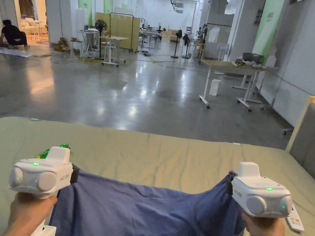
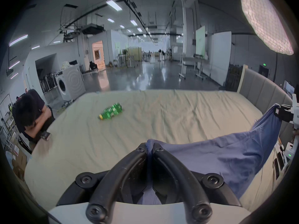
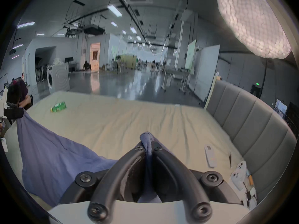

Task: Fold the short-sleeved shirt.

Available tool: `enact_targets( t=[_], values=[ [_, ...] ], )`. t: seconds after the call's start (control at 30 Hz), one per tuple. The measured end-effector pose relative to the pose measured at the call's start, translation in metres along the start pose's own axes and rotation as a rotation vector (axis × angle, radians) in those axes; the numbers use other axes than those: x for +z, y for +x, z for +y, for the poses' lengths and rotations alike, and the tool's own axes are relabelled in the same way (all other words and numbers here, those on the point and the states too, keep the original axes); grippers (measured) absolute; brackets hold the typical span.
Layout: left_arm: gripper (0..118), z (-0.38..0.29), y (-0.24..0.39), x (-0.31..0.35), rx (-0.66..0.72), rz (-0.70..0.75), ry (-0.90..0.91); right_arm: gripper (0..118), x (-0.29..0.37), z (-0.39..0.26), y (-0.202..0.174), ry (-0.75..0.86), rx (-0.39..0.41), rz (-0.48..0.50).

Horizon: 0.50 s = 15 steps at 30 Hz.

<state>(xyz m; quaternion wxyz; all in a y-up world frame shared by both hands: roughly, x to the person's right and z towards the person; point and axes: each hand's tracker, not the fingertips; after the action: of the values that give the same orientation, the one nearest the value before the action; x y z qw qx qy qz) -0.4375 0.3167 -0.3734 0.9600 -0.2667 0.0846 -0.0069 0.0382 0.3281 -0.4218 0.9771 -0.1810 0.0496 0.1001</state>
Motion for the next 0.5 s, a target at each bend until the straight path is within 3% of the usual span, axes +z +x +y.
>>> enact_targets(
  t=[0.5],
  values=[
    [6,0.141,-0.049,0.089,0.011,0.058,0.247,5,0.061,0.134,0.044,0.24,-0.01,-0.077]
  ],
)
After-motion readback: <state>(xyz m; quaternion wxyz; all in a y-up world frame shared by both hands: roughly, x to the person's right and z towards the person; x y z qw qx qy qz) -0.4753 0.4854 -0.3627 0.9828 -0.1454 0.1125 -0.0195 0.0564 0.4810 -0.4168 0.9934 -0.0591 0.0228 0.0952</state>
